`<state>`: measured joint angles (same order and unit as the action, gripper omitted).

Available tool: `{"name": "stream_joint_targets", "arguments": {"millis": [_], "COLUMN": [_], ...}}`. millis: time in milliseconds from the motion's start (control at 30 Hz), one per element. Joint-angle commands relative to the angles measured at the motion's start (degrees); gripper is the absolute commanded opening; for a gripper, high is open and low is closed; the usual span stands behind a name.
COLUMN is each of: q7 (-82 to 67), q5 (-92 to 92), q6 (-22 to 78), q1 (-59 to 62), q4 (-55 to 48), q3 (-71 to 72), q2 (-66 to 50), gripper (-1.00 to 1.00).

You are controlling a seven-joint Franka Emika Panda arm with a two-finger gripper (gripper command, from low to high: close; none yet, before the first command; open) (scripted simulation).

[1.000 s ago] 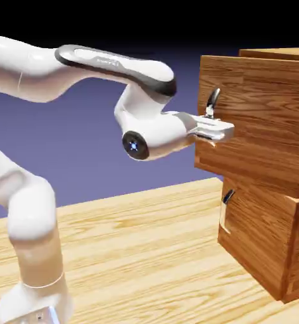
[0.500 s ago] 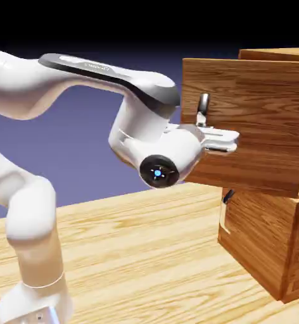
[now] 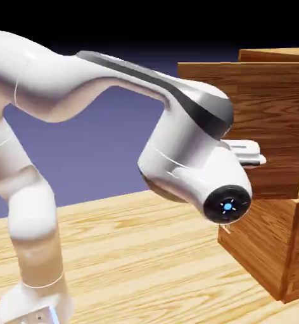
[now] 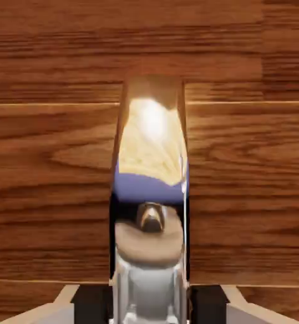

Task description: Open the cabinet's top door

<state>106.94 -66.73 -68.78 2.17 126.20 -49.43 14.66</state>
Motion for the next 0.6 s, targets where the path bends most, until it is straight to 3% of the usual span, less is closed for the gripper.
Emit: {"name": "stream_joint_targets", "arguments": {"millis": [0, 567], "q7": [-0.6, -11.0], "q5": [0.1, -4.5], "q6": [2.6, 39.5], "q1": [-0.3, 11.7], "q4": [-1.6, -29.9], "q3": [-1.1, -3.3], "q2": [-1.9, -34.5], "gripper": [-1.00, -1.00]}}
